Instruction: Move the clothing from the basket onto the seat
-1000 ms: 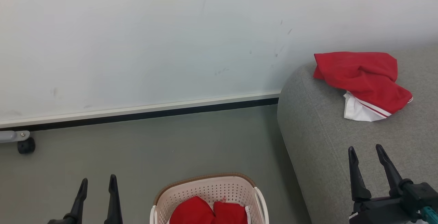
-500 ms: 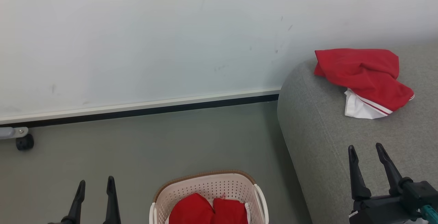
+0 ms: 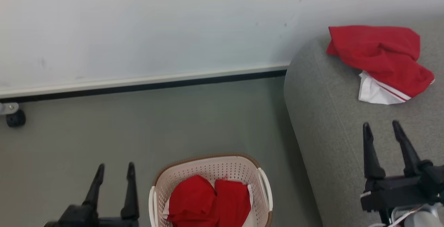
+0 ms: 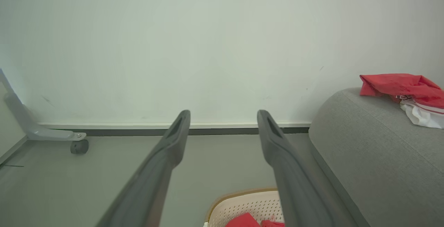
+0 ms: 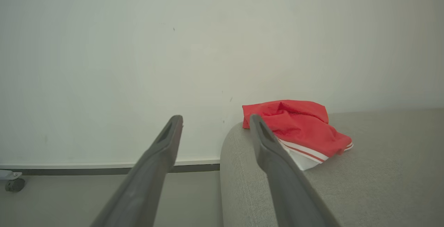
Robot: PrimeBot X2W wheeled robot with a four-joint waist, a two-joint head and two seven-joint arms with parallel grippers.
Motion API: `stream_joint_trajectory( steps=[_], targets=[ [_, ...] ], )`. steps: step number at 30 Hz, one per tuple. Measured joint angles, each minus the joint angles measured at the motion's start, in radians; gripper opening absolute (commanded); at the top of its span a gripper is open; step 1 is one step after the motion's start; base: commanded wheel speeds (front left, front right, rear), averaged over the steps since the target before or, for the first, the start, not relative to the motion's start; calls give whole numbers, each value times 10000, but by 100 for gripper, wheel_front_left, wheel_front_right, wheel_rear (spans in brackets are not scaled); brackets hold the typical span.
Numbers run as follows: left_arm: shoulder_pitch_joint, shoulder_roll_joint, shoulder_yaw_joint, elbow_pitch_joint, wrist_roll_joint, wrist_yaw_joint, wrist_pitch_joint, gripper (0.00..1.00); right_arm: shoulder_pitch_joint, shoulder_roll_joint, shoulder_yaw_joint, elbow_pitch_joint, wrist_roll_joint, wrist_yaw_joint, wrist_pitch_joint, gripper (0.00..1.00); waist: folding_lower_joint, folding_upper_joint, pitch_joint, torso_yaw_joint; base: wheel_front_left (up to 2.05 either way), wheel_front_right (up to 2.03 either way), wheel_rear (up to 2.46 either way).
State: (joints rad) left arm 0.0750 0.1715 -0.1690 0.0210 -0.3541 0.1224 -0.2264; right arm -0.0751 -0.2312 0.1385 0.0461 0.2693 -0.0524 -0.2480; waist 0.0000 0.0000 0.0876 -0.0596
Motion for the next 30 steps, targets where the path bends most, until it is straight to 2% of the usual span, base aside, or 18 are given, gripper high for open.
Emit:
stream_joint_trajectory(
  steps=[9,18,25,30],
  targets=[
    [-1624,-242,-1570,1319,786,-458,895,100,-1111,-167,-100,-374,15,48,0,100,2,1,1199,-33,0,0,0],
    [-3263,-830,-2920,3386,1521,-890,1979,100,-2093,-535,-330,-853,-105,86,17,100,3,1,2500,-221,0,0,0],
    [-4663,-1110,-3333,4897,1862,-961,2585,100,-2908,-610,-395,-1356,-222,84,104,100,2,1,3532,-362,0,0,0],
    [-5381,-1143,-3344,5889,1891,-857,2905,100,-3591,-604,-366,-1682,-234,84,196,100,2,2,4279,-446,0,0,0]
  ],
)
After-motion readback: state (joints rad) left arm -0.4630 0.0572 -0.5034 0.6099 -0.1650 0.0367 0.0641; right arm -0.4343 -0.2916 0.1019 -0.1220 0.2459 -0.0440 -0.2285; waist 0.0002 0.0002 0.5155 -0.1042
